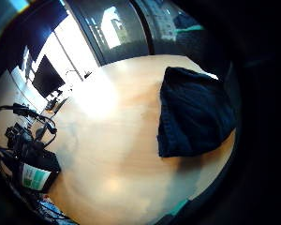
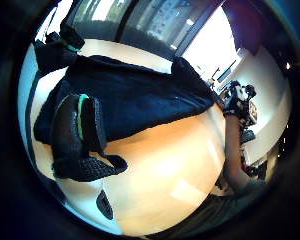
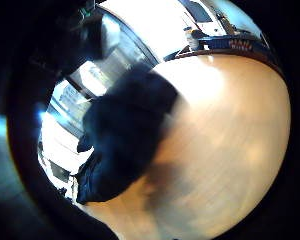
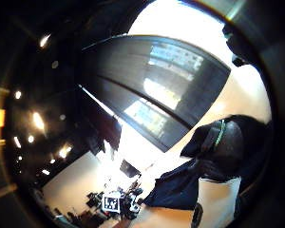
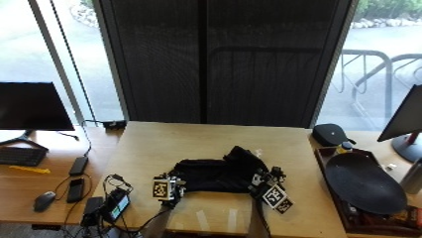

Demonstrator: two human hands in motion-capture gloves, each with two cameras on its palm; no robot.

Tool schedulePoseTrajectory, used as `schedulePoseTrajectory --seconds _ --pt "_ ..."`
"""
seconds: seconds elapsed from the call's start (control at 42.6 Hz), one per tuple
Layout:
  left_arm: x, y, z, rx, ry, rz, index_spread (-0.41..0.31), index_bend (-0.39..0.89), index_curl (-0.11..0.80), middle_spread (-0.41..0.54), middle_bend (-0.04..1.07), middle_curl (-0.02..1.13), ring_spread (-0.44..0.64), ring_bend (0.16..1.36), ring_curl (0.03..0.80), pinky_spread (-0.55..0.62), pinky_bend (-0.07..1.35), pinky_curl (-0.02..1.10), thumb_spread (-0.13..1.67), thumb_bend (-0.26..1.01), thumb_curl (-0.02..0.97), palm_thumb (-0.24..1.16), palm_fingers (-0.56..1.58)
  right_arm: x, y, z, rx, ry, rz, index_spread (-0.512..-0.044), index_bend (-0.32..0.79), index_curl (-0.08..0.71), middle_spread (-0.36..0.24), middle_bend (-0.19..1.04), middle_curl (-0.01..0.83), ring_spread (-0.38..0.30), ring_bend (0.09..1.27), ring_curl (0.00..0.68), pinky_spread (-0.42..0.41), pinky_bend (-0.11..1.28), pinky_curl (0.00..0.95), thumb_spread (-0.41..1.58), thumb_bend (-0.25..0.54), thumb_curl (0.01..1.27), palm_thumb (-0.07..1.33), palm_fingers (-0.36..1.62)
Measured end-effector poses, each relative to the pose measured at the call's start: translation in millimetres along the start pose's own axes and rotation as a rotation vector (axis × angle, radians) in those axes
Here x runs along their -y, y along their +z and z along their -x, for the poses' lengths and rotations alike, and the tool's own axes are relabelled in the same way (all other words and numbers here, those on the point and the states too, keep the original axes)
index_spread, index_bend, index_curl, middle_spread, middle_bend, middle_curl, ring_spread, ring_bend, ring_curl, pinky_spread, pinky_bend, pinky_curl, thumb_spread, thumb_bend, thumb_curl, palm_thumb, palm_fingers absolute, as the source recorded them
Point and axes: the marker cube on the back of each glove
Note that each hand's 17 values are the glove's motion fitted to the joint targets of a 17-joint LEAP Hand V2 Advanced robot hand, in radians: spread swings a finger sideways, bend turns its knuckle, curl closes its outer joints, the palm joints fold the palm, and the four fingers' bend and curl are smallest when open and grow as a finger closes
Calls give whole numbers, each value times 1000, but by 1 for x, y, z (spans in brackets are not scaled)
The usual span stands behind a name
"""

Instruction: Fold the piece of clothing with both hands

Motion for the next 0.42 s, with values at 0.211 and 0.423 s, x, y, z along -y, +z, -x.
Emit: schedulePoseTrajectory --seconds 0.211,0.423 --pt "7 17 -27 -83 90 61 -202 183 436 -197 338 431 -55 349 339 267 139 84 1289 72 346 492 854 -12 5 8 -67 -279 94 -235 177 293 -36 220 359 -34 362 333 210 459 328 1165 204 503 915 527" --pt "16 -5 -34 28 203 226 -203 196 451 -176 273 433 -43 326 348 263 164 104 1305 21 344 456 809 -23 21 13 -55 -343 222 -275 157 321 -97 233 381 -103 383 343 168 381 314 1139 135 532 877 687"
